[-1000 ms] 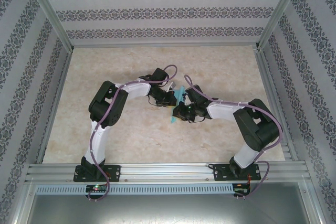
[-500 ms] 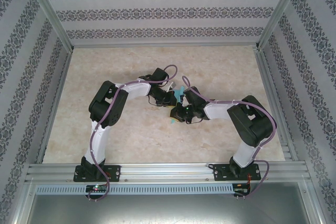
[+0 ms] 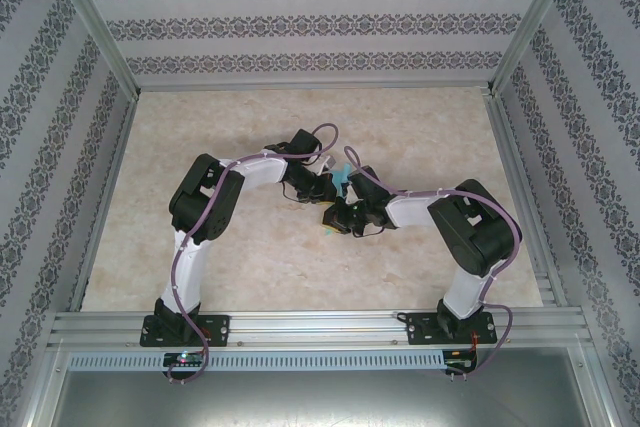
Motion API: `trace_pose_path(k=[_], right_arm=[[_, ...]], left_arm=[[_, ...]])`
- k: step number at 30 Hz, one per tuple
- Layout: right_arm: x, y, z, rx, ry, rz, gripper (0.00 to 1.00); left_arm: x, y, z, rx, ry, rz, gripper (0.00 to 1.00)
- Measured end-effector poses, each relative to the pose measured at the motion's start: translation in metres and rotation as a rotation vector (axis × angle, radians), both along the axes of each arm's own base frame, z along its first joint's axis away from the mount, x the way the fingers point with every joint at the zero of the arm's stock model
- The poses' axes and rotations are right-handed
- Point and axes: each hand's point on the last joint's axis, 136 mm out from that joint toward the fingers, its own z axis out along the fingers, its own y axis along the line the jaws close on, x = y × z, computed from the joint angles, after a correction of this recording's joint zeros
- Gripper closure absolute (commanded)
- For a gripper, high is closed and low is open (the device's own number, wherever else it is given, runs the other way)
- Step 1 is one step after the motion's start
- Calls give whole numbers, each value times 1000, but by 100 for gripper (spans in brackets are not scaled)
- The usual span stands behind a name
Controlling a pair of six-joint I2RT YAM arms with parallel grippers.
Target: Fold a paper plane with a square sheet of paper (pick it up from the middle)
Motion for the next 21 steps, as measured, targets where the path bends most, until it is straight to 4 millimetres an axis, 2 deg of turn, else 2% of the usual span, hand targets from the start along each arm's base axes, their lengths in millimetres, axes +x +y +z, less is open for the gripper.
trace_pose_path(k=[7,15,21], right_arm=[[-1,2,3,-9,-10,2,90],[-5,-1,22,-1,-28,2,90],[-11,-5,18,-18,-7,5,90]], left_arm=[[0,0,0,-2,-3,-5,91],[1,-1,0,-3,-5,-8,91],[1,-1,0,-5,-4,-9,91]])
